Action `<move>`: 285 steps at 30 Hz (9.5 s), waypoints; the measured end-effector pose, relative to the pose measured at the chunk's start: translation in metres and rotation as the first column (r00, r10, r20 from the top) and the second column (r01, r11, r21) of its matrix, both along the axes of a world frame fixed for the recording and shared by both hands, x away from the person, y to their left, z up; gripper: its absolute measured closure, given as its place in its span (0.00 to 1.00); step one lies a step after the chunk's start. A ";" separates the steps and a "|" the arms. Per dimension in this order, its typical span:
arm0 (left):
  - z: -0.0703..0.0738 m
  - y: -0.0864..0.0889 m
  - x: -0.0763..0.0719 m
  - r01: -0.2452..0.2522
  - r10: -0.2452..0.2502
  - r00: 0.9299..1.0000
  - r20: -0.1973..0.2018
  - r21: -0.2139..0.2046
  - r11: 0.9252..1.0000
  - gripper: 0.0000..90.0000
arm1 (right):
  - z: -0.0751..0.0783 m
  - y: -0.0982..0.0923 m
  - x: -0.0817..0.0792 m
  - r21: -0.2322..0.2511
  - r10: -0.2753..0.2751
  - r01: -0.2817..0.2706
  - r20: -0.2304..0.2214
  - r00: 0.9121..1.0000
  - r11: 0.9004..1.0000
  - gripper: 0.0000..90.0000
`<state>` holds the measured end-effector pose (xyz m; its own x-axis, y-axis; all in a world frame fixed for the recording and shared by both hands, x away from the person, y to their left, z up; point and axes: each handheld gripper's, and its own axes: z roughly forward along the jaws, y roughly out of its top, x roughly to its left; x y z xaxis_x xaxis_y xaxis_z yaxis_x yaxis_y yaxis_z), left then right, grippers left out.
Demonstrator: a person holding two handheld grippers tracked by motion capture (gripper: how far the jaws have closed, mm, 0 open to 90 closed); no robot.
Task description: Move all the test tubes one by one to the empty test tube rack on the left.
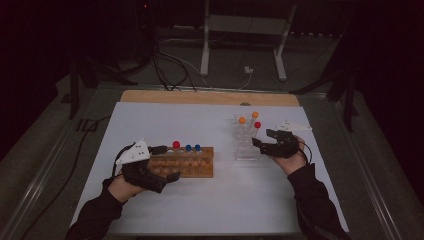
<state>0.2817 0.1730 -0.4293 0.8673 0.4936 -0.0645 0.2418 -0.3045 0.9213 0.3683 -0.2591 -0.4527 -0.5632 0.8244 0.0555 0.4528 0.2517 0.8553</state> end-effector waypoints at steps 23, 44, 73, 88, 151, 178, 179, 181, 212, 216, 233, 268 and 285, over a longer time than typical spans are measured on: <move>-0.003 -0.001 0.002 0.012 -0.012 1.000 -0.017 0.003 1.000 0.03 | -0.012 0.009 0.033 -0.045 -0.022 0.020 -0.030 0.999 0.999 0.77; 0.007 -0.002 0.001 0.029 -0.029 0.999 -0.024 -0.013 0.999 0.03 | 0.042 0.006 0.013 -0.049 -0.025 0.030 0.093 0.995 0.998 0.83; 0.008 -0.032 0.001 0.116 -0.117 0.992 -0.053 -0.025 0.993 0.04 | 0.023 0.070 -0.079 -0.082 0.339 -0.336 0.025 0.940 0.938 0.83; 0.006 -0.067 0.003 0.220 -0.222 0.974 -0.044 -0.043 0.975 0.10 | 0.009 0.098 -0.099 -0.091 0.446 -0.445 -0.008 0.895 0.891 0.83; 0.048 0.004 0.015 0.031 -0.033 0.994 0.107 0.017 0.999 0.80 | 0.017 0.086 -0.098 0.027 0.340 -0.341 0.054 0.939 0.940 0.00; -0.003 0.023 0.053 -0.100 0.098 0.993 0.059 0.032 0.994 0.80 | 0.017 0.079 -0.095 0.018 0.338 -0.339 0.053 0.940 0.941 0.00; -0.006 0.022 0.054 -0.097 0.095 0.994 0.055 0.040 0.994 0.80 | 0.017 0.079 -0.095 0.021 0.338 -0.340 0.050 0.940 0.940 0.00; -0.010 0.021 0.055 -0.099 0.097 0.994 0.043 0.045 0.994 0.80 | 0.017 0.078 -0.094 0.019 0.336 -0.338 0.052 0.940 0.941 0.00; -0.007 0.017 0.016 0.004 -0.004 1.000 -0.002 0.015 1.000 0.06 | 0.006 0.031 0.011 0.012 0.117 -0.117 -0.022 0.993 0.993 0.38; -0.007 0.018 0.015 -0.004 0.004 1.000 -0.003 0.015 1.000 0.06 | -0.001 0.034 0.029 -0.011 0.094 -0.095 -0.046 0.994 0.995 0.51; -0.007 0.018 0.015 0.000 0.000 1.000 -0.005 0.011 1.000 0.06 | -0.010 0.050 0.070 -0.108 0.058 -0.068 -0.097 0.994 0.992 0.76; 0.018 -0.012 0.010 0.083 -0.083 0.996 -0.013 -0.014 0.996 0.06 | 0.046 0.058 -0.025 -0.081 0.300 -0.298 0.013 0.954 0.951 0.84; 0.007 -0.076 0.010 0.213 -0.212 0.977 -0.030 0.009 0.977 0.18 | 0.012 0.098 -0.078 -0.088 0.504 -0.509 -0.078 0.860 0.856 0.84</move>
